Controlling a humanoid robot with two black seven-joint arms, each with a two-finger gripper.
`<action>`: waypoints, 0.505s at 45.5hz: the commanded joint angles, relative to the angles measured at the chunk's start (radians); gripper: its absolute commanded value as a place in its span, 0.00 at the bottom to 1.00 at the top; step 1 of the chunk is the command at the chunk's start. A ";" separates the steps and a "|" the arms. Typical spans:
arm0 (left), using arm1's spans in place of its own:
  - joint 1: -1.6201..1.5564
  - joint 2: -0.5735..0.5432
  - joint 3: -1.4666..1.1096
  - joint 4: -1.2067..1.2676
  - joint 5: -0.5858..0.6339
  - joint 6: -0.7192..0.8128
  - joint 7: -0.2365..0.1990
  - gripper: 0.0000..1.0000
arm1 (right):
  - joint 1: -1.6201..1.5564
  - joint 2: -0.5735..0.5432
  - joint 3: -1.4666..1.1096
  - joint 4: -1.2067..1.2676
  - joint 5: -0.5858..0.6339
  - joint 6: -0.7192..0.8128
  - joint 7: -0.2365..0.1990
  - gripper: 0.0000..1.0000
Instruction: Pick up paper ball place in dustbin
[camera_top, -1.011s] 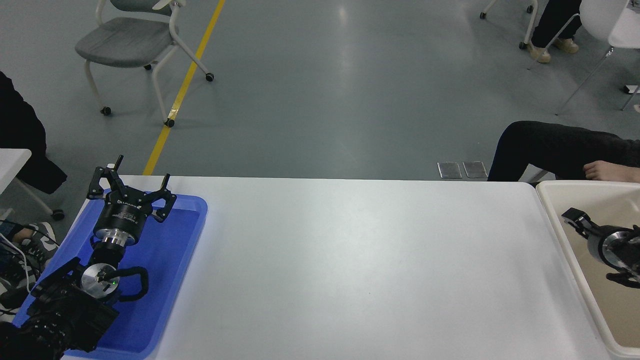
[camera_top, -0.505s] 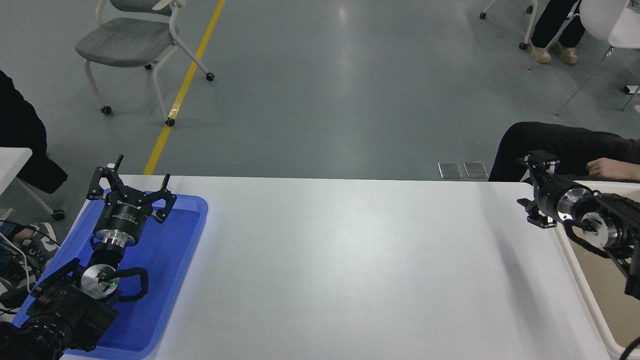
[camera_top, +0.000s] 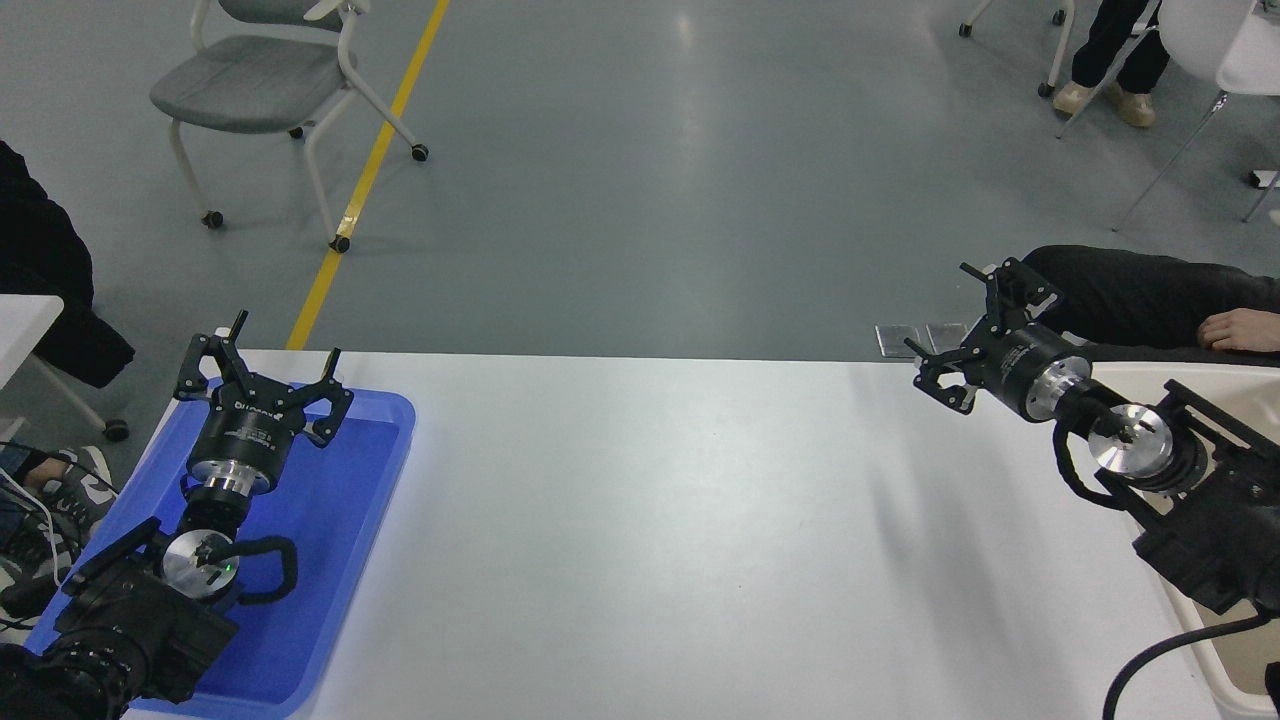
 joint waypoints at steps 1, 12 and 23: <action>0.000 0.000 -0.001 -0.001 0.000 0.000 0.000 1.00 | -0.061 0.068 0.050 -0.005 0.038 0.106 0.000 1.00; 0.000 0.000 -0.001 -0.001 0.000 0.000 0.000 1.00 | -0.135 0.073 0.074 -0.037 0.037 0.201 0.000 1.00; 0.000 0.000 0.000 0.002 0.000 0.000 0.000 1.00 | -0.141 0.073 0.074 -0.078 0.037 0.206 0.000 1.00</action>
